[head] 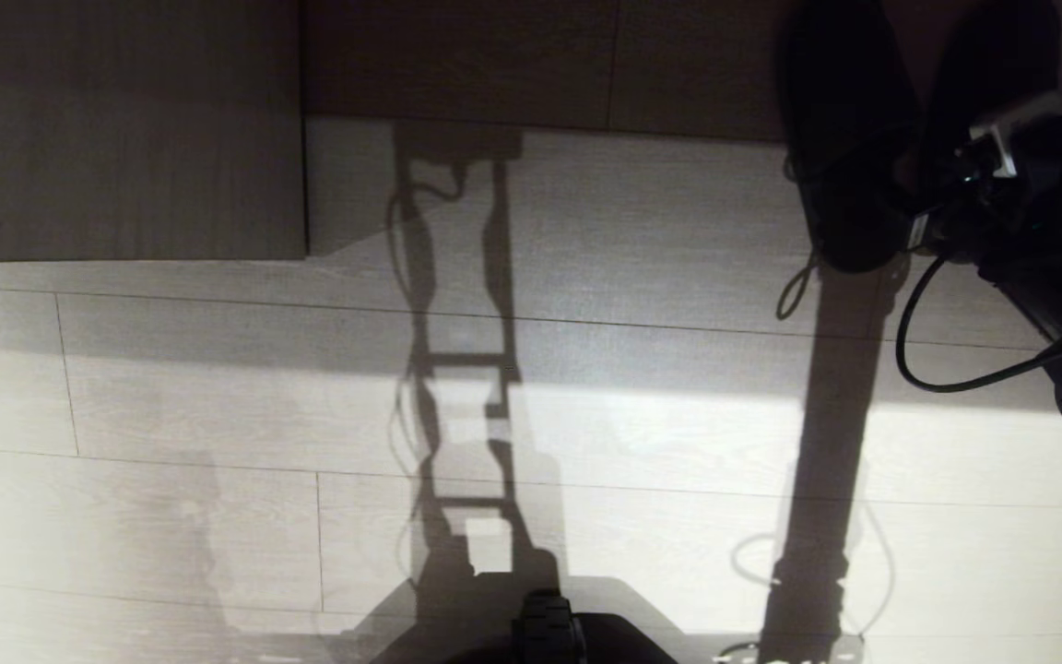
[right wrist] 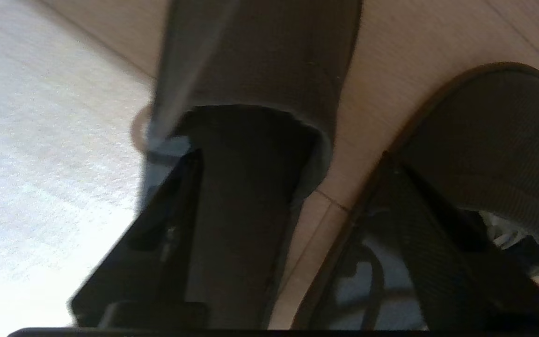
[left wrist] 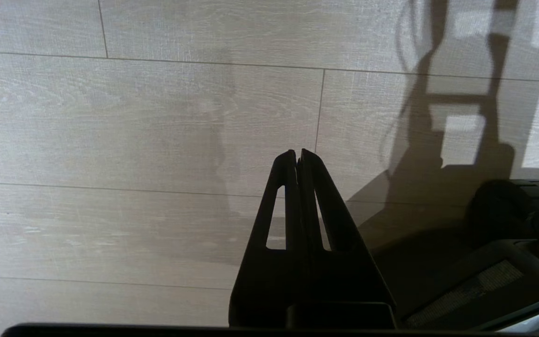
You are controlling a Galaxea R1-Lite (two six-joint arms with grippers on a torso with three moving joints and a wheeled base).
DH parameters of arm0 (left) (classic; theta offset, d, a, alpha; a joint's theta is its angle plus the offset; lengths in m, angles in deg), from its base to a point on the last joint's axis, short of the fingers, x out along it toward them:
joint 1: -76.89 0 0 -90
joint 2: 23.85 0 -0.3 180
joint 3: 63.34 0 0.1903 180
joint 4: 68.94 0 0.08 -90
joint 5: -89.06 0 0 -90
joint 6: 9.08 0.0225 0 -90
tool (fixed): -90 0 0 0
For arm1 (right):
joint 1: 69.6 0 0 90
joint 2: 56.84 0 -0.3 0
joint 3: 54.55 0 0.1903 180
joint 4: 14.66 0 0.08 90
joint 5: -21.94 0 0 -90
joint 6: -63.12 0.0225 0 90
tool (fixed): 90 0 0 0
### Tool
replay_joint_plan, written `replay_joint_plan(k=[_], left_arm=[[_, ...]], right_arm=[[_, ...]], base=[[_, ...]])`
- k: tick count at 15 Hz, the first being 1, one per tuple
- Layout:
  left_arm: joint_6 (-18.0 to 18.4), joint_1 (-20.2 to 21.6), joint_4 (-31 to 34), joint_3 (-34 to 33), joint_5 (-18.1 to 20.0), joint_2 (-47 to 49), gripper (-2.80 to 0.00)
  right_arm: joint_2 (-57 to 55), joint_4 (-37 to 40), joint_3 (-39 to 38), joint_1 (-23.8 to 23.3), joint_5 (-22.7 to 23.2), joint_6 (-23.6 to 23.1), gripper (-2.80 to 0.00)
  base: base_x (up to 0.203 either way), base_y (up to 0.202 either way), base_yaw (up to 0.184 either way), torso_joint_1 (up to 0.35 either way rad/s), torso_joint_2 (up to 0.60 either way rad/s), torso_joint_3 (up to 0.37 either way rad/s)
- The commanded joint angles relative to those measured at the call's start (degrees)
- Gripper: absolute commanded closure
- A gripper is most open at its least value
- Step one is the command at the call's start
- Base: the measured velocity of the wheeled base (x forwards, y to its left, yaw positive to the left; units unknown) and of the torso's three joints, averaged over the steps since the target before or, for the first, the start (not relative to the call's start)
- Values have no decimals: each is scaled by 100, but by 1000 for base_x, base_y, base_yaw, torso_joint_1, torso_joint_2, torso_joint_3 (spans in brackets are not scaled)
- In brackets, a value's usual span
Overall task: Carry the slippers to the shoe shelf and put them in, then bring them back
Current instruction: Pick up the slippers on the floor
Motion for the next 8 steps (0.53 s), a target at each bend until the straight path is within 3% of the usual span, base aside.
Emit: replay_joint_plan(k=[1,8], left_arm=[[-2,1,-2,0,-1,-2,0],[-2,1,-2,0,-1,-2,0]], right_arm=[[-176,-51,161,6,-45,-20,-280],[-433,-17,381,181,-52,-20,-280]], base=[[0,0,0,0,0,0],[0,0,0,0,0,0]])
